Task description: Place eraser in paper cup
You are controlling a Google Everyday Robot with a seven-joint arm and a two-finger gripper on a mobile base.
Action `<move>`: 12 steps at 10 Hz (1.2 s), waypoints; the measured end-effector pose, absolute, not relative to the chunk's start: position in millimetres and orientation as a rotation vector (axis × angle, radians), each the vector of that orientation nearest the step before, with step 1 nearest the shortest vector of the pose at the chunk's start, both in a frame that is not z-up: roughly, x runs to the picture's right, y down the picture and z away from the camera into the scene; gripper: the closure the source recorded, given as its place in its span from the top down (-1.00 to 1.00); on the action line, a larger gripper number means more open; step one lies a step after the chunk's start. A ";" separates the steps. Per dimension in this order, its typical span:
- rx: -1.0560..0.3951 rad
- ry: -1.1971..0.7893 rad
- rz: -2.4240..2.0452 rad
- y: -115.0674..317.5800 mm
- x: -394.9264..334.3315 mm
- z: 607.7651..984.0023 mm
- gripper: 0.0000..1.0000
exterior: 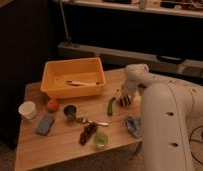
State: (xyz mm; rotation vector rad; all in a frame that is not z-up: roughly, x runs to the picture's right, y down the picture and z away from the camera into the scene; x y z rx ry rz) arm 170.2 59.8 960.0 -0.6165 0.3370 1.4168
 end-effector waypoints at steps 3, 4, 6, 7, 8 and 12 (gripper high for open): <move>-0.619 0.323 1.439 56.4 172.3 957.3 -0.57; -0.623 0.324 1.434 56.7 170.8 956.1 -0.71; -0.627 0.310 1.428 52.9 164.1 951.4 -0.73; -0.617 0.280 1.436 43.5 161.0 939.6 -0.73; -0.608 0.262 1.448 35.9 160.0 929.9 -0.73; -0.543 0.154 1.473 -20.0 143.9 848.9 -0.73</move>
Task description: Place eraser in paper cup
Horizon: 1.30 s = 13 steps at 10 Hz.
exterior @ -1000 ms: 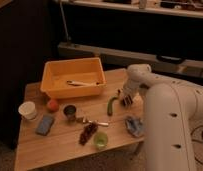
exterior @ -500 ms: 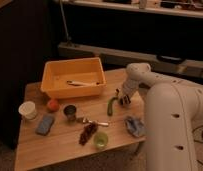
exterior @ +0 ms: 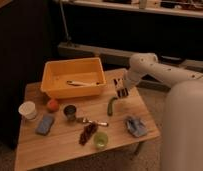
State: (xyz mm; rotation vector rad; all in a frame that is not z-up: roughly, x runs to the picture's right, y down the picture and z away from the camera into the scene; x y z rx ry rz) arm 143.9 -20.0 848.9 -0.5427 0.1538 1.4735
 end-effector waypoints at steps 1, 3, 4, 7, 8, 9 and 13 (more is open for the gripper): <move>-0.532 0.129 1.466 -30.8 138.5 832.7 -0.73; -0.511 0.037 1.389 -62.8 105.9 785.5 -0.73; -0.507 0.003 1.354 -71.9 90.5 769.9 -0.73; -0.514 -0.138 1.163 -89.2 -7.8 706.4 -0.73; -0.523 -0.178 1.099 -88.2 -36.6 691.2 -0.73; -0.533 -0.208 1.049 -87.7 -52.4 687.5 -0.73; -0.593 -0.348 0.782 -51.5 -148.0 695.5 -0.73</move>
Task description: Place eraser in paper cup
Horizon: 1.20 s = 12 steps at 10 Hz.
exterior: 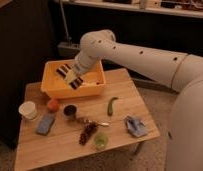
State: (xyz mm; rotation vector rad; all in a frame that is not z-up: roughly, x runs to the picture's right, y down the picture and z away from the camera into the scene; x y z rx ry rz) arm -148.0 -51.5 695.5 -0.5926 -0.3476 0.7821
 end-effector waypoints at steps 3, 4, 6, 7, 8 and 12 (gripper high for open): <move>-0.653 -0.423 0.623 -1.0 -208.2 706.4 -0.73; -0.669 -0.440 0.597 9.5 -216.5 711.4 -0.73; -0.676 -0.447 0.589 13.3 -220.0 712.9 -0.73; -0.675 -0.447 0.590 12.7 -219.3 712.7 -0.73; -0.676 -0.447 0.590 13.0 -219.7 712.8 -0.73; -0.685 -0.438 0.476 0.8 -222.5 703.9 -0.73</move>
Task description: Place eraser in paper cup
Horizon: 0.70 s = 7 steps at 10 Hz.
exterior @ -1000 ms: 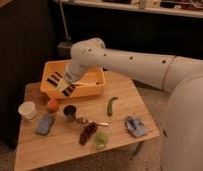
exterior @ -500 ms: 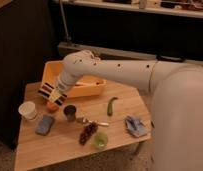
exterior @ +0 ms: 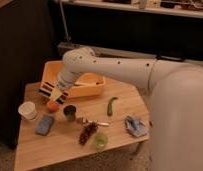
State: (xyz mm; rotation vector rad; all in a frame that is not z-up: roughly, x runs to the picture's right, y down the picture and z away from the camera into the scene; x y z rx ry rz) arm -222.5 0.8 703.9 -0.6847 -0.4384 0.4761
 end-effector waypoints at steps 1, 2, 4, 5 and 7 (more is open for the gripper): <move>-0.685 -0.441 0.409 -7.1 -230.2 694.9 -0.73; -0.680 -0.447 0.340 -20.3 -237.9 681.5 -0.73; -0.670 -0.472 0.189 -51.8 -260.2 644.8 -0.73; -0.667 -0.485 0.143 -58.6 -272.2 633.1 -0.73; -0.670 -0.495 0.067 -69.2 -295.4 616.1 -0.73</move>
